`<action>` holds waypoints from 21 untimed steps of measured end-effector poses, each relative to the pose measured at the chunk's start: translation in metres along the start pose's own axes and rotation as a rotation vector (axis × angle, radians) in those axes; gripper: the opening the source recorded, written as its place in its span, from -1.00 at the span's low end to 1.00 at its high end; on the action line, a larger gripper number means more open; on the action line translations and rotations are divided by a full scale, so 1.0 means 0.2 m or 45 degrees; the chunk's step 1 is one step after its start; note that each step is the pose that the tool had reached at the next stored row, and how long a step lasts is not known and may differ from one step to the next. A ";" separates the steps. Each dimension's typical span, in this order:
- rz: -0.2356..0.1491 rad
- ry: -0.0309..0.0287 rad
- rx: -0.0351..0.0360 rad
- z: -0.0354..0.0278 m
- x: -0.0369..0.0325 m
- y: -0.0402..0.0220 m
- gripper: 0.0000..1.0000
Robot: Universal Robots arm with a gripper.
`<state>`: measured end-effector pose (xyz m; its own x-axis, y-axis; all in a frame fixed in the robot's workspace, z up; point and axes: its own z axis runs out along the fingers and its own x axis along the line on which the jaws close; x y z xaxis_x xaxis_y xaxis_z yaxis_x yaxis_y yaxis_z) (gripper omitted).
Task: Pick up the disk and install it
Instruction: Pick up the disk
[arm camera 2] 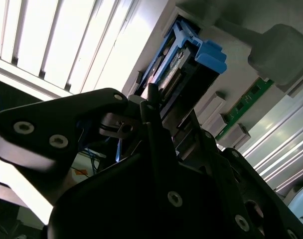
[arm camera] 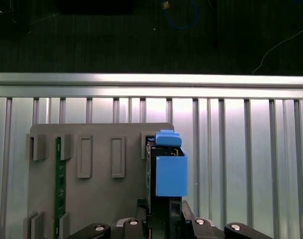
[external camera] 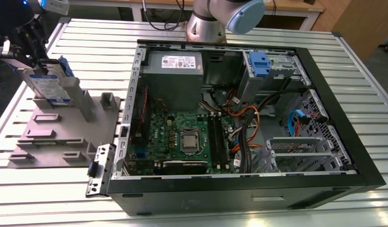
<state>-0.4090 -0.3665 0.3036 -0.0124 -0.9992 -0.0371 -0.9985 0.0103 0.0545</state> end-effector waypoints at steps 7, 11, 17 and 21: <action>0.026 -0.0022 -0.0015 0.001 0.002 -0.002 -0.30; 0.029 -0.0023 -0.0015 0.001 0.002 -0.002 -0.30; 0.024 -0.0016 -0.0013 -0.005 0.002 -0.001 -0.30; -0.013 0.0020 -0.0029 -0.006 0.002 -0.001 -0.30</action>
<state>-0.4087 -0.3668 0.3047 -0.0023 -0.9993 -0.0361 -0.9984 0.0002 0.0564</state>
